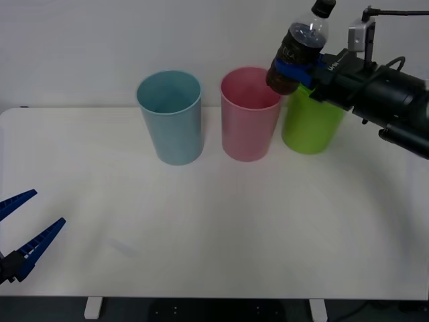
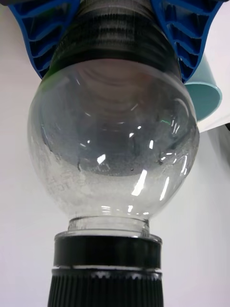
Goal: Grasp the object on the table and drop it into the matching bin: aluminum can to the light blue bin, PET bottle to the pink bin.
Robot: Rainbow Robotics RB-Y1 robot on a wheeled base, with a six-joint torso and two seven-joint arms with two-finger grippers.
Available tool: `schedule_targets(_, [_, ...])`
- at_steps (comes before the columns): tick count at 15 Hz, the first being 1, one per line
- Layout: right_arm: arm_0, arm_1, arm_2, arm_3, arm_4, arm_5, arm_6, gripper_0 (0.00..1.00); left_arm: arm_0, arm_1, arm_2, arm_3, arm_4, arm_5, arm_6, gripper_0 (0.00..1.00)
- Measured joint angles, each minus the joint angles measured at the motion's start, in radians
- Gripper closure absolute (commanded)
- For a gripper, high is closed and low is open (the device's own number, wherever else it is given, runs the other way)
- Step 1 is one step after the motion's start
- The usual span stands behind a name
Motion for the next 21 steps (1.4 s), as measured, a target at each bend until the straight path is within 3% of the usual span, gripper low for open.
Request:
schedule_targets(9, [-0.222, 0.153, 0.008, 0.295, 0.157, 0.001, 0.048, 1.0, 0.0, 0.0, 0.0, 0.0, 0.0, 0.0, 0.0, 0.0])
schedule_targets(13, [-0.248, 0.174, 0.008, 0.336, 0.178, 0.006, 0.074, 0.99, 0.0, 0.0, 0.0, 0.0, 0.0, 0.0, 0.0, 0.0])
schedule_targets(14, [-0.249, 0.175, 0.009, 0.336, 0.179, 0.007, 0.078, 0.95, 0.0, 0.0, 0.0, 0.0, 0.0, 0.0, 0.0, 0.0])
schedule_targets(16, [-0.248, 0.175, 0.008, 0.337, 0.179, 0.008, 0.087, 0.0, 0.0, 0.0, 0.0, 0.0, 0.0, 0.0, 0.0, 0.0])
schedule_targets(21, [-0.247, 0.175, 0.006, 0.336, 0.179, 0.015, 0.106, 0.0, 0.0, 0.0, 0.0, 0.0, 0.0, 0.0, 0.0, 0.0])
